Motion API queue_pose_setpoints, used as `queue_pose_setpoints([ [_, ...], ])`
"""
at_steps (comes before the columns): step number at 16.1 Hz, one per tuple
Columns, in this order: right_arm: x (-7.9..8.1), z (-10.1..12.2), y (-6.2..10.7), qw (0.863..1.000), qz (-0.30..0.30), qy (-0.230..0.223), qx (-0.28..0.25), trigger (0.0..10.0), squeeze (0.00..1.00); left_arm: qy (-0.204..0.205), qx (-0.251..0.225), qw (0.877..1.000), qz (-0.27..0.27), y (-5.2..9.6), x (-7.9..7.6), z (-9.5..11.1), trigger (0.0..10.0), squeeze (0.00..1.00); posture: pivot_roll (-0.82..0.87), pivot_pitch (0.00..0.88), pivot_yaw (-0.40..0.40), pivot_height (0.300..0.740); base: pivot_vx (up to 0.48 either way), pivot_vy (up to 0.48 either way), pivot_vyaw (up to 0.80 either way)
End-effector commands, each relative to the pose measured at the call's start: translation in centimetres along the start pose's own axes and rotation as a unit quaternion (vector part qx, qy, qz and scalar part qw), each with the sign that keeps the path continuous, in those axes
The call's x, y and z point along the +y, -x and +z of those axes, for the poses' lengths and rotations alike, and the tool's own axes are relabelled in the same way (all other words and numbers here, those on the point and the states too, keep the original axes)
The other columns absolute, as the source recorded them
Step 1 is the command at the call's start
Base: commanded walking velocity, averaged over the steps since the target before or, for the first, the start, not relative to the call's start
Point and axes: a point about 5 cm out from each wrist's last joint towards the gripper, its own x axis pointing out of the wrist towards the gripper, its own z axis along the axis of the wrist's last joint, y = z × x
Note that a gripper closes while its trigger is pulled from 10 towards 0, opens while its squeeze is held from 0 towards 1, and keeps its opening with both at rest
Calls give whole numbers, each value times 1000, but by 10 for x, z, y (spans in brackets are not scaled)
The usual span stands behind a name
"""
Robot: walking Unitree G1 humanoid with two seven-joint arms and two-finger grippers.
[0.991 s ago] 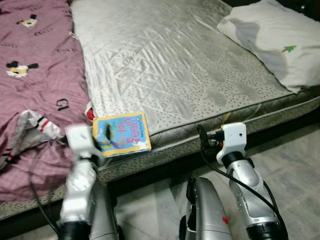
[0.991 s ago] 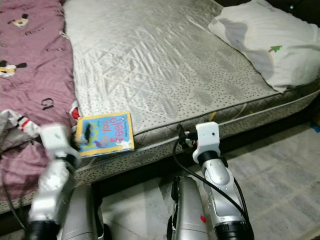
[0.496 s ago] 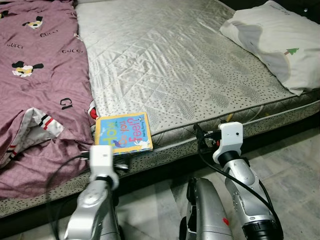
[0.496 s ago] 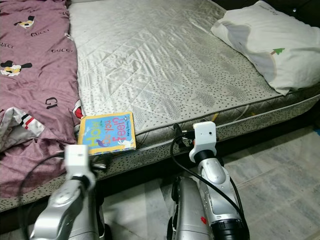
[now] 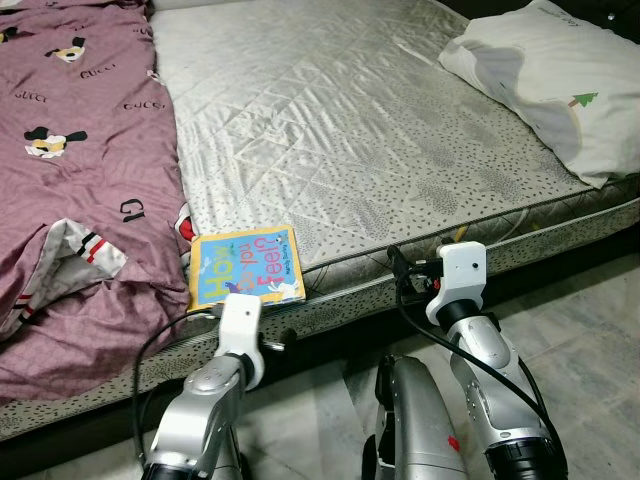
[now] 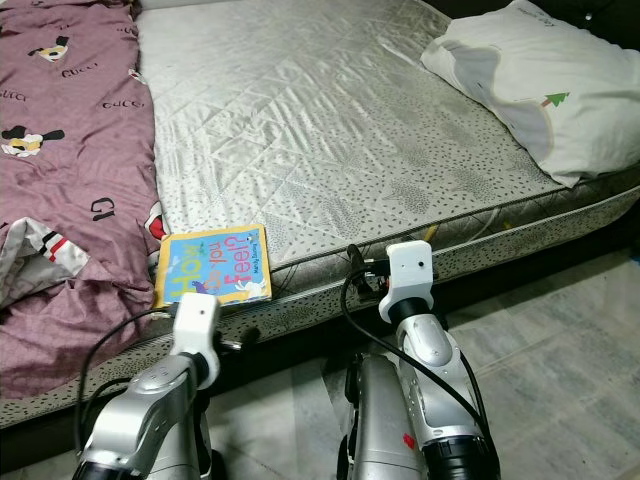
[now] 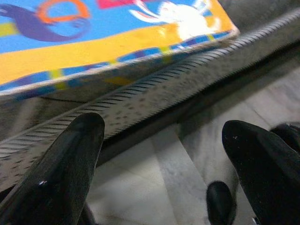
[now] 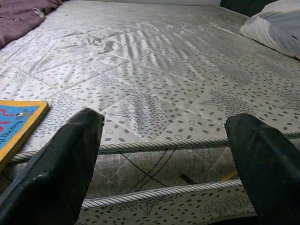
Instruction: Clean up the room
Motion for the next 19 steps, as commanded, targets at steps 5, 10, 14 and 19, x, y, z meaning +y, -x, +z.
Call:
queue_pose_setpoints([
  [5, -3, 0, -1, 1000, -7, 4, -2, 10000, 0, 1, 6, 1000, 6, -14, 7, 7, 10000, 0, -18, 76, 11, 511, 0, 0, 0],
  [10, -3, 0, -1, 1000, -7, 6, -2, 10000, 0, 8, -9, 1000, 15, -34, 18, 25, 10000, 0, -36, 72, 7, 511, 0, 0, 0],
  [14, -3, 0, 0, 1000, -7, 8, -2, 10000, 0, 6, -29, 999, 28, -47, 27, 49, 10000, 0, -47, 70, 5, 511, 0, 0, 0],
  [19, -3, 0, 1, 1000, -7, 11, -1, 10000, 0, 7, -83, 996, 42, -51, 35, 89, 10000, 0, -52, 69, 4, 511, 0, 0, 0],
])
